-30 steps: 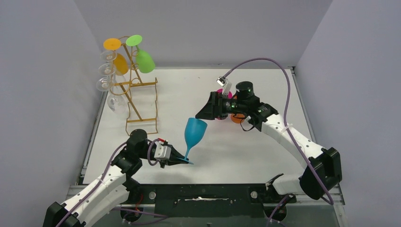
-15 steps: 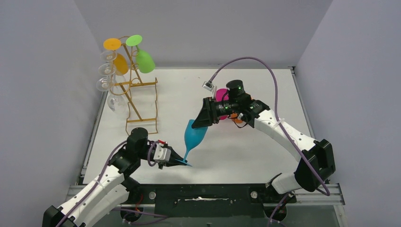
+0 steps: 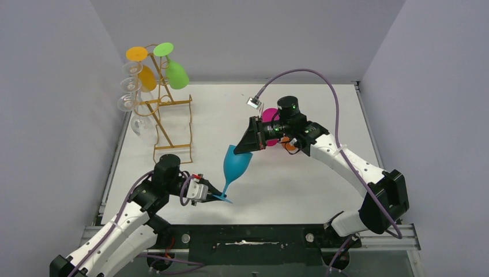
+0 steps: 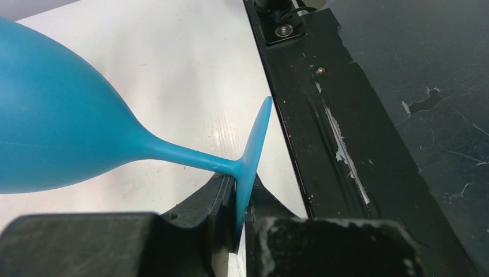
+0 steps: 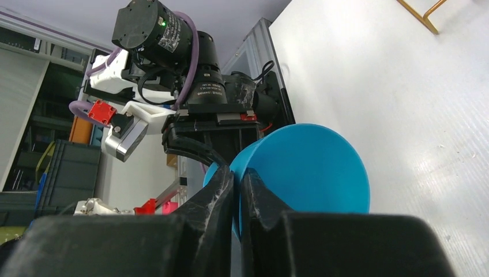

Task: Take the wine glass off the wine glass rack
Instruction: Place the wine glass at the center of the board.

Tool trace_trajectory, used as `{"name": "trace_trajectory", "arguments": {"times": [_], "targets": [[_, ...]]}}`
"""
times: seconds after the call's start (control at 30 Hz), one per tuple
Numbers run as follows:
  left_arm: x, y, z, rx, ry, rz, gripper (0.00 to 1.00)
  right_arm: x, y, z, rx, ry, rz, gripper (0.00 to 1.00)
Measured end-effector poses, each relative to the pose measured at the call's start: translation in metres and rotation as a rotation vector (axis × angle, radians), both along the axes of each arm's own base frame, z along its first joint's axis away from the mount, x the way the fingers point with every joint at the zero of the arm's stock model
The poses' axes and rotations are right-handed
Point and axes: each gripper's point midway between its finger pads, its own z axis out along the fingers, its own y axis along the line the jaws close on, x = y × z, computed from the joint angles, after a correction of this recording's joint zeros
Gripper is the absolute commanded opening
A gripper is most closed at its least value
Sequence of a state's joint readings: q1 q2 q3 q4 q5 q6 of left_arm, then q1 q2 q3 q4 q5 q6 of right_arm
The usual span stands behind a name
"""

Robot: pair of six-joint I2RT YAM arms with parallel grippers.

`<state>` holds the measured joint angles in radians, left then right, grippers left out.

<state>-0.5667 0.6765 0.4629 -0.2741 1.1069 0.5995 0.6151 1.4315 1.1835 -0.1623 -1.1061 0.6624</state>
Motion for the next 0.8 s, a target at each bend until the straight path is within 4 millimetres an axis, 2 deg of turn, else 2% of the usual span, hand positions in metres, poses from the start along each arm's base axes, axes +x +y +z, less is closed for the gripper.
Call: {"name": "trace_trajectory", "arguments": {"times": [0.07,0.27,0.37,0.4,0.43,0.6,0.8], "targets": [[0.001,0.001,0.0,0.004,-0.005,0.007,0.2,0.0,0.0,0.0,0.004,0.007,-0.001,0.0],[0.0,0.003,-0.002,0.029,0.077,0.044,0.34,-0.002,0.004,-0.001,-0.003,0.01,-0.01,0.0],[-0.001,0.003,0.0,0.032,0.107,0.05,0.55,0.001,0.004,-0.003,-0.017,0.001,-0.031,0.0],[-0.002,0.003,0.0,0.033,0.118,0.051,0.65,0.002,0.003,-0.004,-0.024,-0.004,-0.042,0.0],[-0.003,0.003,0.0,0.035,0.13,0.052,0.7,0.003,0.003,-0.005,-0.035,-0.009,-0.058,0.0],[-0.003,0.003,0.002,0.042,0.183,0.073,0.79,0.01,-0.004,-0.004,-0.075,-0.071,-0.161,0.0],[0.01,0.006,0.005,0.063,0.213,0.185,0.81,0.021,-0.009,-0.015,-0.178,-0.142,-0.34,0.0]]}}
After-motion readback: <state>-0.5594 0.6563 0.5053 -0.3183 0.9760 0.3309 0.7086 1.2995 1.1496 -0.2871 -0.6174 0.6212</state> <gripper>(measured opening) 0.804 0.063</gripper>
